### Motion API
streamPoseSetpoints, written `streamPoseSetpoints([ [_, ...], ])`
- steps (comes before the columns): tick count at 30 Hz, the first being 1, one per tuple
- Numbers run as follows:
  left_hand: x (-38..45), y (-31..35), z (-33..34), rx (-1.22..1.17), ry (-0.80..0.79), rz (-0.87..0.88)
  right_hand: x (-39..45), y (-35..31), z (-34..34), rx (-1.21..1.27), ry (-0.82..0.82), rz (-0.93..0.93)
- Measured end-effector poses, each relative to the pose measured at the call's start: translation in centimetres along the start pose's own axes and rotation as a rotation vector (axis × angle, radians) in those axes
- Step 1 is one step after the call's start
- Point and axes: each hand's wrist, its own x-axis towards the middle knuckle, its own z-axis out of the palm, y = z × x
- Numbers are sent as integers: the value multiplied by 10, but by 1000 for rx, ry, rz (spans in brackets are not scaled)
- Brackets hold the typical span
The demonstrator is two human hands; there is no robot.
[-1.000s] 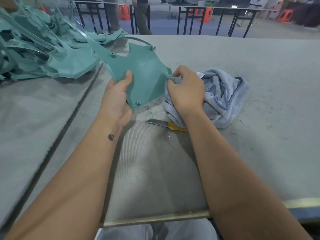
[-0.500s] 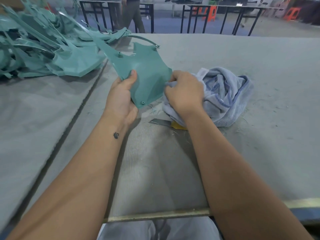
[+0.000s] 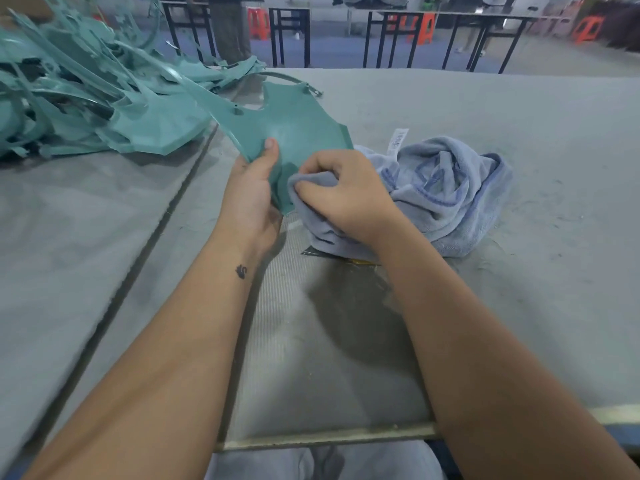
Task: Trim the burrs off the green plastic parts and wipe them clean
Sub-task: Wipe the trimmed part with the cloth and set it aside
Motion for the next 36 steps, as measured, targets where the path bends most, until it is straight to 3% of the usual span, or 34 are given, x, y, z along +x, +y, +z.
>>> streamPoseSetpoints([
  [3, 0, -5, 2, 23, -39, -18, 1, -2, 7, -33, 120, -40],
  [5, 0, -8, 2, -8, -100, -56, 1, -2, 11, -103, 117, -74],
  [8, 2, -7, -1, -76, -127, -106, -1, -3, 13, -264, 5, -117],
  [12, 6, -8, -4, -63, -43, -86, -2, -7, 14, -516, -150, -113],
  [18, 9, -10, -2, -87, -17, -73, -2, -9, 16, -548, -77, -71],
  [24, 12, -5, -6, -55, -20, -85, 1, -6, 10, -404, -161, -112],
  [32, 12, -5, -9, 17, 25, -13, 0, -6, 3, -426, -259, -189],
  [36, 15, -2, -12, 89, 66, -18, 3, 2, -5, -503, -178, -124],
])
